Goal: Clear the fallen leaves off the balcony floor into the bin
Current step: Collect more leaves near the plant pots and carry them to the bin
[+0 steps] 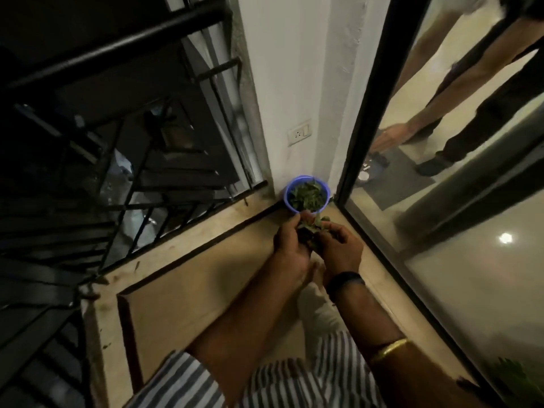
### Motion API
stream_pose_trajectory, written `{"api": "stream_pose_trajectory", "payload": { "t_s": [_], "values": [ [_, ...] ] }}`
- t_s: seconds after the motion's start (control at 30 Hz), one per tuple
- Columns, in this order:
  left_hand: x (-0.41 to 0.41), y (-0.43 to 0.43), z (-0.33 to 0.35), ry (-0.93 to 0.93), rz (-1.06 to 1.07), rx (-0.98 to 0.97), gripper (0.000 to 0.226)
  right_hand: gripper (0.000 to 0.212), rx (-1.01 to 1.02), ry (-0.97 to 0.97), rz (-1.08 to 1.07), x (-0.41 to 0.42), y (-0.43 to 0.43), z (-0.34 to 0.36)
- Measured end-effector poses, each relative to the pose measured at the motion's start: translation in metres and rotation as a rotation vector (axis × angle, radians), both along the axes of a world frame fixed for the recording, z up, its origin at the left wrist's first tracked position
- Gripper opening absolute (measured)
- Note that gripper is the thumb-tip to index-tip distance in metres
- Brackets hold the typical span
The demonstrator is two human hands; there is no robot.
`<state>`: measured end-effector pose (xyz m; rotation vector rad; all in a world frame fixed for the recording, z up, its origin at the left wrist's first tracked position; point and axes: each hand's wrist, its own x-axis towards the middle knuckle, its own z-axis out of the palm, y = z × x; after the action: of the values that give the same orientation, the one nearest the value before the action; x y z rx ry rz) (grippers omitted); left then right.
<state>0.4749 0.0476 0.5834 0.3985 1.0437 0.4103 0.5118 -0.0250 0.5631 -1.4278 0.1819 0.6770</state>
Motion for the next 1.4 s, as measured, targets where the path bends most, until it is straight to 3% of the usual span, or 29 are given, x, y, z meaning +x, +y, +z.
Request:
{"api": "stream_pose_trajectory", "payload": {
  "t_s": [0.3,0.47,0.5,0.6,0.7,0.87,0.93,1.03,1.13,1.3,1.4],
  "values": [
    [0.140,0.149,-0.106,0.197,-0.011,-0.154,0.024,0.016,-0.152,0.149,-0.003,0.137,0.143,-0.089],
    [0.206,0.210,-0.192,0.259,-0.171,-0.158,0.015,0.008,-0.245,0.163,-0.034,0.201,0.206,-0.181],
    [0.218,0.221,-0.209,0.286,-0.195,-0.151,0.017,0.010,-0.271,0.167,-0.031,0.214,0.218,-0.203],
    [0.252,0.257,-0.276,0.348,-0.236,-0.135,0.054,0.011,-0.355,0.163,-0.038,0.249,0.253,-0.274],
    [0.280,0.290,-0.331,0.340,-0.287,-0.155,0.053,0.004,-0.457,0.158,-0.004,0.278,0.281,-0.344],
    [0.292,0.321,-0.388,0.285,-0.274,-0.184,0.050,0.044,-0.485,0.269,0.190,0.315,0.303,-0.422],
    [0.288,0.324,-0.389,0.286,-0.280,-0.190,0.051,0.046,-0.479,0.260,0.188,0.318,0.301,-0.433],
    [0.274,0.322,-0.373,0.317,-0.280,-0.212,0.056,0.028,-0.463,0.286,0.042,0.306,0.290,-0.409],
    [0.264,0.313,-0.339,0.291,-0.240,-0.231,0.057,0.023,-0.284,0.347,-0.077,0.289,0.280,-0.352],
    [0.251,0.284,-0.220,0.225,-0.219,-0.212,0.043,0.020,-0.193,0.283,-0.130,0.264,0.255,-0.212],
    [0.240,0.265,-0.147,0.253,-0.259,-0.136,0.024,0.018,-0.122,0.222,-0.142,0.249,0.231,-0.129]
  ]
}}
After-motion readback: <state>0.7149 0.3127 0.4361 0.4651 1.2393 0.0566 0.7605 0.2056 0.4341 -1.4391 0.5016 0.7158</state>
